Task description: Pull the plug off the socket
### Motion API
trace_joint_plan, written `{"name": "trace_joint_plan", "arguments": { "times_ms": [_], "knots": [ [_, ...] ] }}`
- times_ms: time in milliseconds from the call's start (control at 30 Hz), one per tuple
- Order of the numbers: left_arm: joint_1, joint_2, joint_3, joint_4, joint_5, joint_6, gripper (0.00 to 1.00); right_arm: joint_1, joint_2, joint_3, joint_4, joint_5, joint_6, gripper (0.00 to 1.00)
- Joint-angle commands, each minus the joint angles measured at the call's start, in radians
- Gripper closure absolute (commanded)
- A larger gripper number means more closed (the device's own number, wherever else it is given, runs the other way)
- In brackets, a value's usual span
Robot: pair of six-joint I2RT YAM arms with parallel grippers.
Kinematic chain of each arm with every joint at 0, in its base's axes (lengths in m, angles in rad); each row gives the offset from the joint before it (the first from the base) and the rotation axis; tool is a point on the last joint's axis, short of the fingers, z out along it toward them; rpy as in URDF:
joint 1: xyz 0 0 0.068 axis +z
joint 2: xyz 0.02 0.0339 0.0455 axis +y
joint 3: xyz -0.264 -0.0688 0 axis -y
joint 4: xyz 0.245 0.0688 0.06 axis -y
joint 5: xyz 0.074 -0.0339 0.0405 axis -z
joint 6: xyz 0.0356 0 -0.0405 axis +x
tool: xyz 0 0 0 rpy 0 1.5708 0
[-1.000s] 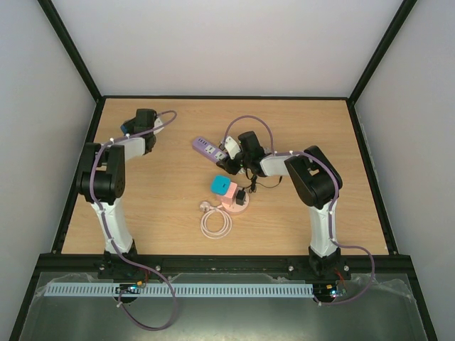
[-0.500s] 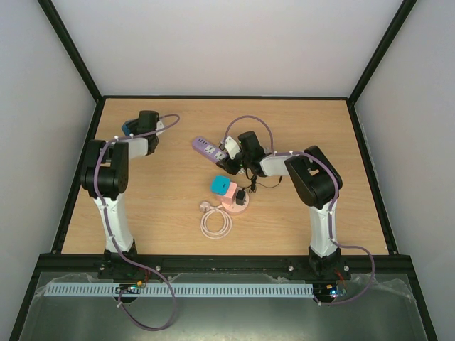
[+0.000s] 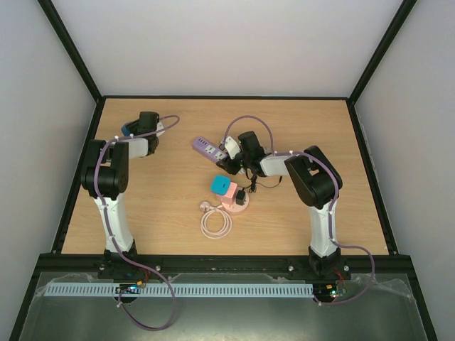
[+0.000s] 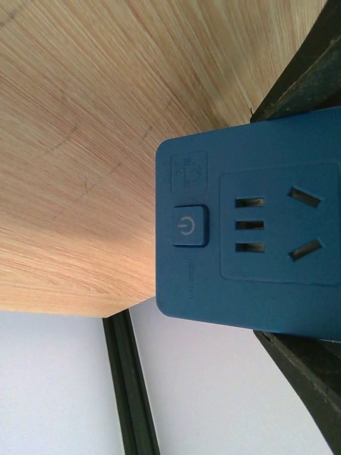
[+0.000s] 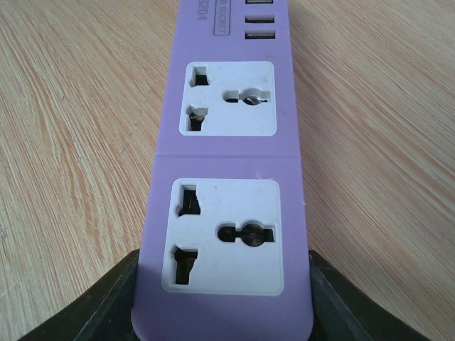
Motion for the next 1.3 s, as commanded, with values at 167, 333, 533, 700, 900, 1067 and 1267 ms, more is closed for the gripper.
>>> {"name": "trace_joint_plan", "arguments": {
  "times_ms": [167,333,533,700,900,1067,1267],
  "knots": [
    [-0.007,-0.025,-0.005,-0.054,-0.003,-0.033,0.22,0.002,0.041,0.007,-0.048,0.021,0.003,0.96],
    [-0.020,-0.051,-0.014,-0.099,0.012,-0.056,0.16,0.002,0.044,0.011,-0.051,0.021,0.003,0.96],
    [-0.037,-0.108,-0.046,-0.162,0.031,-0.097,0.10,0.002,0.049,0.020,-0.062,0.021,0.003,0.96],
    [-0.048,-0.172,-0.049,-0.269,0.084,-0.188,0.00,0.002,0.062,0.044,-0.093,0.018,-0.004,0.92],
    [-0.059,-0.224,-0.068,-0.328,0.132,-0.264,0.00,0.000,0.082,0.084,-0.133,0.026,-0.013,0.79],
    [-0.061,-0.273,-0.056,-0.414,0.230,-0.355,0.01,-0.001,0.086,0.092,-0.143,0.030,-0.014,0.63],
    [-0.084,-0.335,-0.064,-0.469,0.320,-0.457,0.00,-0.001,0.099,0.131,-0.184,0.030,-0.019,0.38]
  ]
}}
